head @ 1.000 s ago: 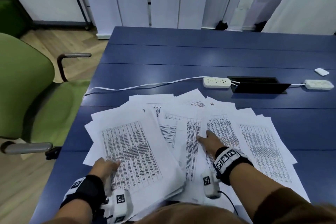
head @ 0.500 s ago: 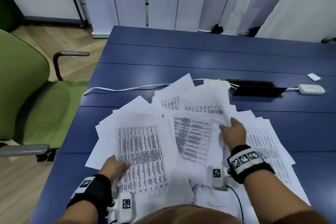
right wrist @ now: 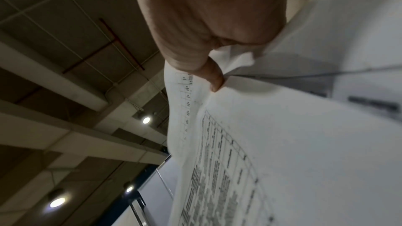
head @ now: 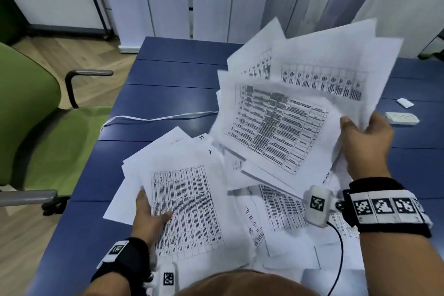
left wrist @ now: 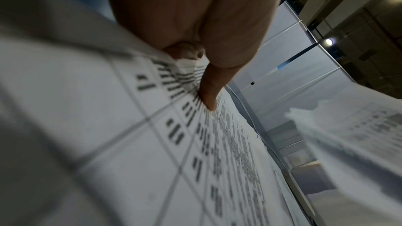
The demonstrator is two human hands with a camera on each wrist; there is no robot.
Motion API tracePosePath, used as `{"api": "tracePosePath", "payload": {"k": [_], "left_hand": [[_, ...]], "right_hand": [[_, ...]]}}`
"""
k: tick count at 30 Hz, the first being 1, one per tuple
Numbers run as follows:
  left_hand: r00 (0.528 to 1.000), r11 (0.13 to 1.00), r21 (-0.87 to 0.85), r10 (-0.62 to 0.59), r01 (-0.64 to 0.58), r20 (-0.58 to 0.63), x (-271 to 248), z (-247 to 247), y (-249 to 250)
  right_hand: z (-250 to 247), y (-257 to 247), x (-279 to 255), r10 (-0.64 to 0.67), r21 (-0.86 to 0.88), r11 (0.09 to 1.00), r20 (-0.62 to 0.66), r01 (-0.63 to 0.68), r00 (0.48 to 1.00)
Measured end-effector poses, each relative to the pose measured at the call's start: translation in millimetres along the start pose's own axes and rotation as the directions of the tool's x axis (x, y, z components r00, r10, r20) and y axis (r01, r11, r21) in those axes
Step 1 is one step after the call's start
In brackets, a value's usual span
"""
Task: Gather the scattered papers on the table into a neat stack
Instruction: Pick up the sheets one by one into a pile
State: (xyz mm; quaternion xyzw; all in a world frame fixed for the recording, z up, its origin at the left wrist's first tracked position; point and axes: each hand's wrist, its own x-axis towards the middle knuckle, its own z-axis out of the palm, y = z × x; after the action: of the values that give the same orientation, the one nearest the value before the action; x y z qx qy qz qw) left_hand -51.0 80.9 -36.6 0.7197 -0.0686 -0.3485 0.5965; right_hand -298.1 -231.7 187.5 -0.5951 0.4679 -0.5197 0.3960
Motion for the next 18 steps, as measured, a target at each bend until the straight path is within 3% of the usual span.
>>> {"api": "tracePosePath", "payload": {"k": [2, 4, 6, 7, 11, 14, 18], "left_hand": [[0.996, 0.995, -0.046, 0.084, -0.083, 0.008, -7, 6, 6], [0.989, 0.99, 0.036, 0.132, -0.135, 0.066, -11, 12, 8], [0.992, 0.991, 0.083, 0.099, -0.105, 0.076, -14, 18, 10], [0.998, 0.999, 0.015, 0.039, -0.04, 0.057, -18, 23, 15], [0.982, 0.946, -0.274, -0.148, 0.174, 0.114, -30, 34, 27], [0.982, 0.954, -0.231, -0.178, 0.189, 0.067, -31, 32, 21], [0.968, 0.951, -0.198, -0.215, 0.237, 0.127, -32, 30, 19]], "right_hand": [[-2, 3, 2, 0.037, 0.085, 0.996, -0.024, -0.035, 0.999], [0, 16, -1, 0.142, 0.127, 0.982, -0.013, -0.139, 0.99], [5, 41, -12, 0.272, 0.065, 0.96, 0.018, -0.272, 0.962], [7, 56, -20, 0.344, 0.019, 0.939, 0.038, -0.345, 0.938], [10, 103, -57, 0.582, -0.221, 0.809, 0.163, -0.545, 0.797], [7, 133, -80, 0.697, -0.274, 0.716, 0.221, -0.642, 0.682], [0, 153, -89, 0.814, -0.449, 0.58, 0.284, -0.68, 0.506]]}}
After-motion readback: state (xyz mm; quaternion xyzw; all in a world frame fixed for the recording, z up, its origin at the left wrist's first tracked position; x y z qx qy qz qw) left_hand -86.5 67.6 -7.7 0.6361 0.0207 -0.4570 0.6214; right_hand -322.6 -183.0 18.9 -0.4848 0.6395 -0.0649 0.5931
